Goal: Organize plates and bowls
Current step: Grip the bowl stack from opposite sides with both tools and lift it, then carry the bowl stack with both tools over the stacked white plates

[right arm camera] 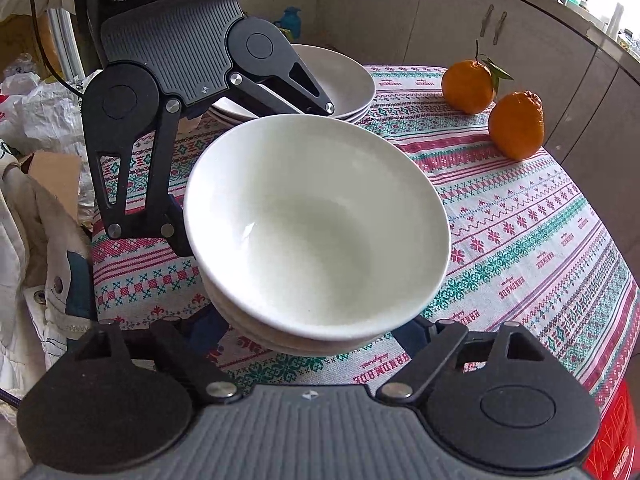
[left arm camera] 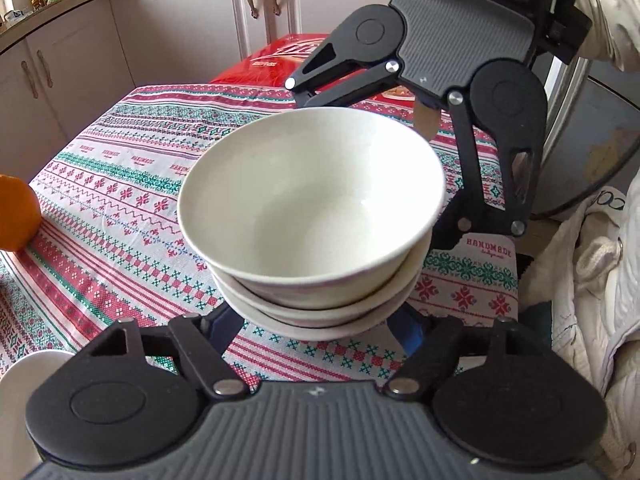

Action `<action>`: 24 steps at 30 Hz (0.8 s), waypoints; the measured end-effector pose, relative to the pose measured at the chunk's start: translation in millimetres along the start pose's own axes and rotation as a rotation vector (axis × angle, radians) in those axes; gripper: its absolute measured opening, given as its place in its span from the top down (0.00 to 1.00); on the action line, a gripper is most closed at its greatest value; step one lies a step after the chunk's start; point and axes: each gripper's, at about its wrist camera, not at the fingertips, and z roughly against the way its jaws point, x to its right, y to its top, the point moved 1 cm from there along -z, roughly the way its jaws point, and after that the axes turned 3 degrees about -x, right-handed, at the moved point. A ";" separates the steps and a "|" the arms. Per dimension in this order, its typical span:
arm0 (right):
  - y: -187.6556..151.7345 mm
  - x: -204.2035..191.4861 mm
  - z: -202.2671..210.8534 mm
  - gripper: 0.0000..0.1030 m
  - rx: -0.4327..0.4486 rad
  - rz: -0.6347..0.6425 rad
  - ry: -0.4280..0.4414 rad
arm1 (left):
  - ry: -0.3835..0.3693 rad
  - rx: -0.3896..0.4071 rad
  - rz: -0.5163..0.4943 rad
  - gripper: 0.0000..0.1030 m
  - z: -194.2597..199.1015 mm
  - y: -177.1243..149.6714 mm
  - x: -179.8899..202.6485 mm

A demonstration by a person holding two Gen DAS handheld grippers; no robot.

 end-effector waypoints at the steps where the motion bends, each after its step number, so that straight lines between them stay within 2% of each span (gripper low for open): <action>1: 0.7 -1.1 1.2 0.12 0.001 0.003 -0.005 | 0.006 0.002 0.002 0.25 1.3 0.3 0.8; 15: 33.9 -16.6 12.1 0.13 0.019 0.069 -0.027 | 0.071 0.030 0.035 0.25 37.7 -10.9 5.1; 24: 78.5 -34.6 7.9 0.13 0.054 0.170 -0.017 | 0.170 0.039 0.089 0.25 74.6 -37.9 -1.0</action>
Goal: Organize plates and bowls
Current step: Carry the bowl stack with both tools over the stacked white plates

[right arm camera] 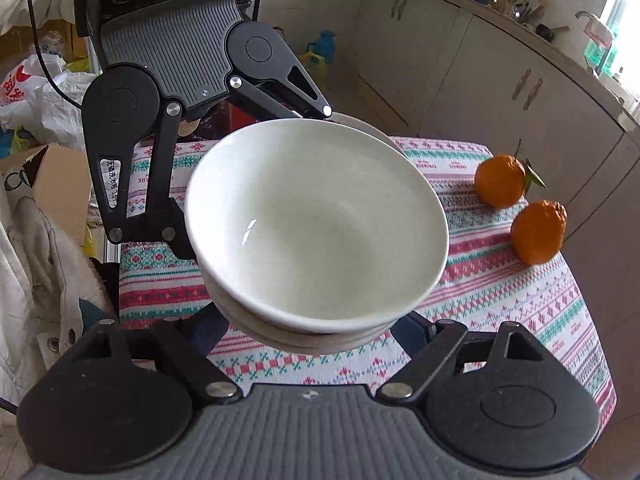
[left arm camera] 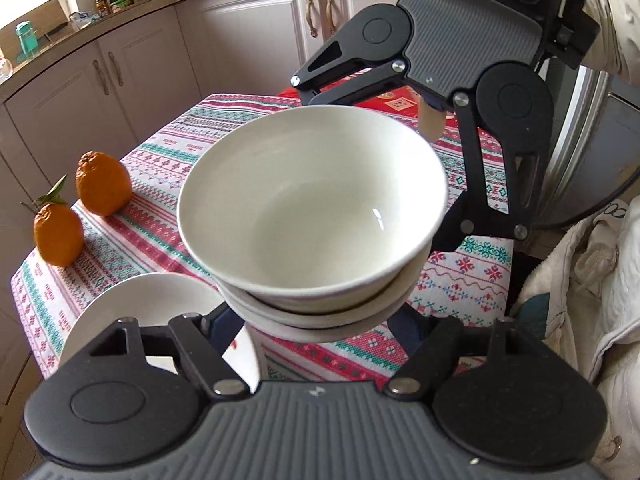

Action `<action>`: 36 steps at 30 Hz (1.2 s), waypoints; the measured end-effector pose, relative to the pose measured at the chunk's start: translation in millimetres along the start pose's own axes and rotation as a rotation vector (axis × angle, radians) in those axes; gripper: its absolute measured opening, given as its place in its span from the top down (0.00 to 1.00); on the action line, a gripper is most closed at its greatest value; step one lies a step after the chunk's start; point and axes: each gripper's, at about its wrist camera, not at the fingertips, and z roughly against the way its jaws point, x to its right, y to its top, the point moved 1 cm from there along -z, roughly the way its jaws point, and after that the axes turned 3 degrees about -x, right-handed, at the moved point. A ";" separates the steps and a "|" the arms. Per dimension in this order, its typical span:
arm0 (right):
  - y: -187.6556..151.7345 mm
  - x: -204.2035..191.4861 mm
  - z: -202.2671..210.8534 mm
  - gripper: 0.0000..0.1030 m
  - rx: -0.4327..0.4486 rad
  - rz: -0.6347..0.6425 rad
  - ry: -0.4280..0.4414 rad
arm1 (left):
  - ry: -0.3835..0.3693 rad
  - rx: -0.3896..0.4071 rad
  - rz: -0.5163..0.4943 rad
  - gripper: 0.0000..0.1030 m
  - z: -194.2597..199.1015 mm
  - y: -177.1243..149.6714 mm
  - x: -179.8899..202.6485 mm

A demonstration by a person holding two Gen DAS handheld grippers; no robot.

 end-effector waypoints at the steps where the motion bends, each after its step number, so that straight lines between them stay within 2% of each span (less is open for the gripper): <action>1: 6.5 0.6 -2.5 0.13 0.006 0.015 0.002 | 0.013 0.001 0.007 0.25 3.2 -2.9 -3.0; 6: 39.4 8.1 -20.5 0.13 0.031 0.077 0.021 | 0.096 -0.007 0.054 0.25 17.2 -17.8 -24.0; 13: 77.6 23.6 -58.0 0.13 0.041 0.132 0.049 | 0.164 -0.041 0.121 0.25 21.9 -41.3 -61.2; 21: 94.6 37.4 -89.5 0.13 0.031 0.118 0.067 | 0.169 -0.068 0.153 0.25 12.2 -53.4 -85.1; 36: 92.3 59.8 -109.4 0.13 0.029 0.047 0.139 | 0.130 -0.069 0.202 0.25 7.1 -60.8 -98.9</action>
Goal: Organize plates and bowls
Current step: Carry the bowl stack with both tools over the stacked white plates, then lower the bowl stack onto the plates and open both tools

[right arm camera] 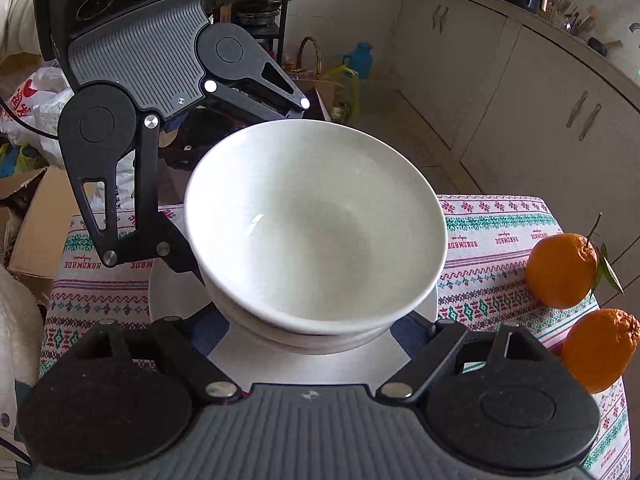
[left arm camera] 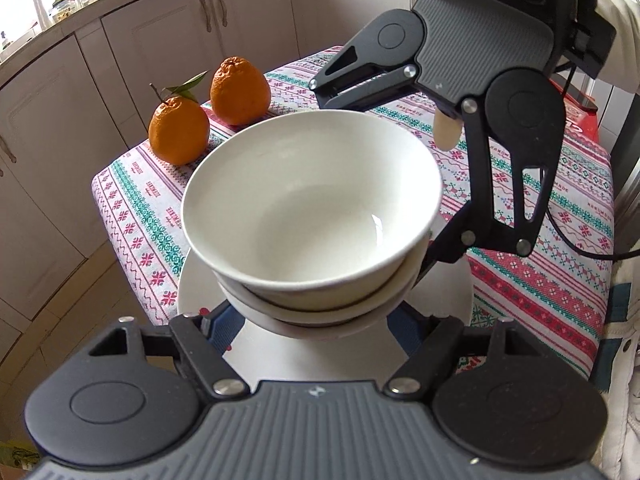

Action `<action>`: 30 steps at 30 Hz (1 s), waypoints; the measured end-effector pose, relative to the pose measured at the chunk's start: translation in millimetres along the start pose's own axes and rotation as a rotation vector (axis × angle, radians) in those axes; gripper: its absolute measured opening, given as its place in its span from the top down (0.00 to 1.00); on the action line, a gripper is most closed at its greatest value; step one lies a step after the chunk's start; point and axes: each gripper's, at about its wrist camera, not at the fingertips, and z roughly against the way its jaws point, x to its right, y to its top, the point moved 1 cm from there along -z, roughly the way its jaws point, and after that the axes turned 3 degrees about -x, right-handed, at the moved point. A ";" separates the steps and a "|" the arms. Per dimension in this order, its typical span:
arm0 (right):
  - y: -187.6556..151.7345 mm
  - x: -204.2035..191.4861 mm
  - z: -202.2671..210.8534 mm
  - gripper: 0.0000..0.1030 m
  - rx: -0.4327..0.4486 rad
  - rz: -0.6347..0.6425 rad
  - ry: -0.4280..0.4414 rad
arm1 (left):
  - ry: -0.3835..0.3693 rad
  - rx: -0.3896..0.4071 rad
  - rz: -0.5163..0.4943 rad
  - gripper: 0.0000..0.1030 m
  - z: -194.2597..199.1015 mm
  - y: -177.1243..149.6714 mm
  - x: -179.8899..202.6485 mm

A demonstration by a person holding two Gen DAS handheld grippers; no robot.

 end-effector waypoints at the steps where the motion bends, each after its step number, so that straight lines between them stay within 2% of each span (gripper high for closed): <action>1: -0.2 1.0 -0.4 0.13 -0.001 -0.004 0.004 | 0.000 0.003 0.000 0.25 0.1 -0.4 0.1; 11: -2.5 3.8 -3.7 0.12 -0.005 -0.025 0.007 | 0.023 0.014 -0.009 0.24 1.5 -2.0 3.7; 13: -2.9 3.3 -3.6 0.12 -0.006 -0.030 0.004 | 0.040 0.025 -0.013 0.20 3.1 -4.1 6.5; 15: -3.5 1.5 -1.4 0.05 0.002 -0.037 -0.022 | 0.066 0.035 -0.016 0.13 5.1 -8.0 9.7; 20: -11.6 -8.4 15.8 0.04 0.023 -0.068 -0.078 | 0.133 0.066 0.053 0.12 19.3 -25.8 20.3; 25: -23.3 -26.6 45.7 0.02 0.042 -0.143 -0.218 | 0.279 0.194 0.167 0.07 61.4 -35.9 39.2; 28: -25.4 -42.7 68.0 0.00 0.063 -0.183 -0.340 | 0.386 0.325 0.251 0.00 96.8 -34.5 54.9; 30: -24.6 -54.5 84.0 0.00 0.091 -0.214 -0.410 | 0.492 0.432 0.300 0.00 115.4 -35.3 69.2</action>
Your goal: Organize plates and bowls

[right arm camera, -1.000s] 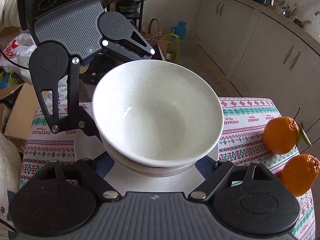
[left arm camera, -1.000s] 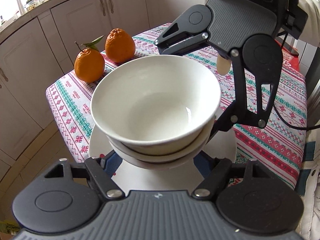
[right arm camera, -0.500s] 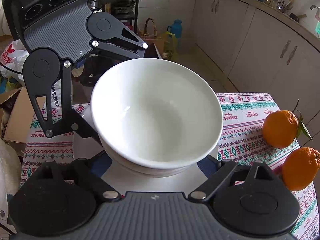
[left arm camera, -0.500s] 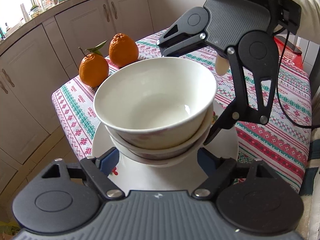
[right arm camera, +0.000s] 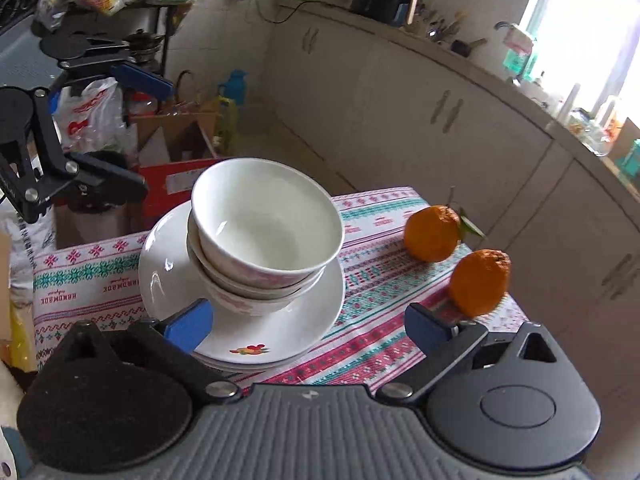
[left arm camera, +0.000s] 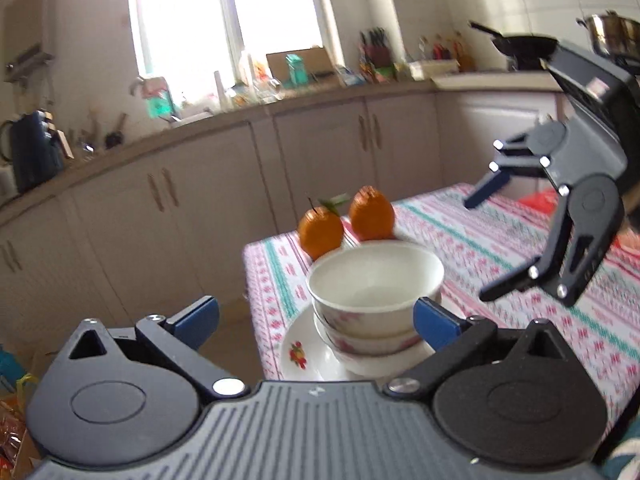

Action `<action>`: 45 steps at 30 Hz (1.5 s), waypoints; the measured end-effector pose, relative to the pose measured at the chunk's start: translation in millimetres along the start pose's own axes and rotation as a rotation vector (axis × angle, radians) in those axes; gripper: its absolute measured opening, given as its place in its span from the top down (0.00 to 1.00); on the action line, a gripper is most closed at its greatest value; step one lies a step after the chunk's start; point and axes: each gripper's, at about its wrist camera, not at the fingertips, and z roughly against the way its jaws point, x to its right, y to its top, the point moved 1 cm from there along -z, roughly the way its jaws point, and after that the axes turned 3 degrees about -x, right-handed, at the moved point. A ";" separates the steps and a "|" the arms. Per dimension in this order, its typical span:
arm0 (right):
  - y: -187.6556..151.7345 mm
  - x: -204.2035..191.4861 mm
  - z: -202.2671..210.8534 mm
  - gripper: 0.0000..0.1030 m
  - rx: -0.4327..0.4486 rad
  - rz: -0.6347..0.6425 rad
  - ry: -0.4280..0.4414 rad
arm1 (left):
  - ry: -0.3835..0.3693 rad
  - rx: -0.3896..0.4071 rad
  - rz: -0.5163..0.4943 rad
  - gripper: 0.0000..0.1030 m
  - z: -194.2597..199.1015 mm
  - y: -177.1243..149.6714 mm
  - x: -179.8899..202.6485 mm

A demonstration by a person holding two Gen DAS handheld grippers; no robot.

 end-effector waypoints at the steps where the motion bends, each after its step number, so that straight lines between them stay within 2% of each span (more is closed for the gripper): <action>1: 0.2 -2.2 9.7 0.00 0.016 -0.028 -0.038 | 0.046 0.048 0.008 0.00 8.1 0.6 4.5; 2: 0.7 -4.5 17.9 0.00 0.032 -0.069 -0.075 | 0.095 0.082 0.020 0.00 14.6 0.7 10.4; 5: -5.6 -10.0 33.4 0.00 0.034 -0.234 -0.168 | 0.192 0.035 0.114 0.00 17.9 -1.6 26.4; 9: -28.1 -22.5 46.6 0.00 0.012 -0.417 -0.290 | 0.214 -0.075 0.288 0.00 19.1 -9.2 42.3; 12: -43.1 -32.8 58.6 0.00 0.011 -0.500 -0.364 | 0.302 -0.146 0.277 0.00 22.4 -10.4 63.1; 15: -54.4 -39.3 71.8 0.00 0.030 -0.565 -0.367 | 0.338 -0.170 0.271 0.00 32.4 -10.6 79.1; 20: -61.9 -49.3 87.8 0.00 0.047 -0.583 -0.385 | 0.315 -0.183 0.312 0.00 45.2 -6.5 89.2; 28: -60.6 -59.8 97.4 0.00 0.064 -0.571 -0.411 | 0.325 -0.213 0.376 0.00 49.9 -4.7 89.4; 45: -58.7 -62.2 96.6 0.00 0.062 -0.565 -0.409 | 0.347 -0.232 0.389 0.00 48.5 -5.2 89.4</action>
